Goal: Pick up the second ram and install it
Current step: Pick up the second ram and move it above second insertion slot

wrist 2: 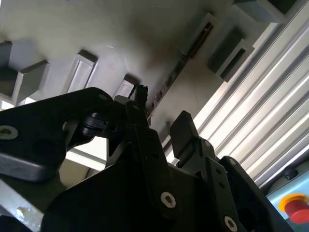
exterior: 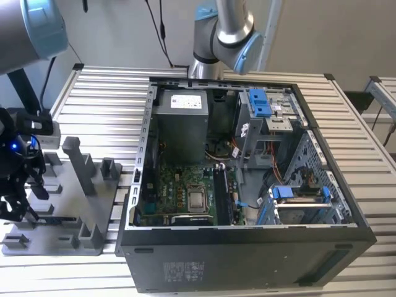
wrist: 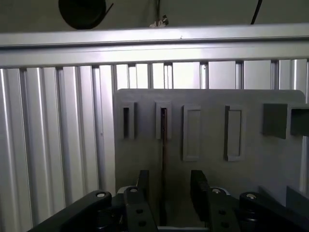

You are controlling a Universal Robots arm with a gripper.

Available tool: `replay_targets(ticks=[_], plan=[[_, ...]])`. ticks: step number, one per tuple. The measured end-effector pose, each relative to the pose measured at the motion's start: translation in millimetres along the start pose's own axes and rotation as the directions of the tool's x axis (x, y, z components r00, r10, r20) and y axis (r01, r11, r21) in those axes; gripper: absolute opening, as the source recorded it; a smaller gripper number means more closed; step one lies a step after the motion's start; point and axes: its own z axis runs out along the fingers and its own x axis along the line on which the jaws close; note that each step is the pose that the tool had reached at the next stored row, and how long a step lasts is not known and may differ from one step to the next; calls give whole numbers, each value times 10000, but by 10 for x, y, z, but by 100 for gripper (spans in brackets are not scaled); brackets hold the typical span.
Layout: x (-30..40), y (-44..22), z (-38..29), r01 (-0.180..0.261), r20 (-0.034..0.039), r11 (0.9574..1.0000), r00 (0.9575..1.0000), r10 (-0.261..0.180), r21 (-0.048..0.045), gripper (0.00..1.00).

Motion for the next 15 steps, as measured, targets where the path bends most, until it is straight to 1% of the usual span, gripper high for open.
replay_targets(ticks=[8,11,15], plan=[[21,17,145,65,1,10000,10000,-65,17,48],[46,18,198,104,1,9999,9999,-104,26,48],[97,18,256,137,9,9999,9999,-137,66,48]])
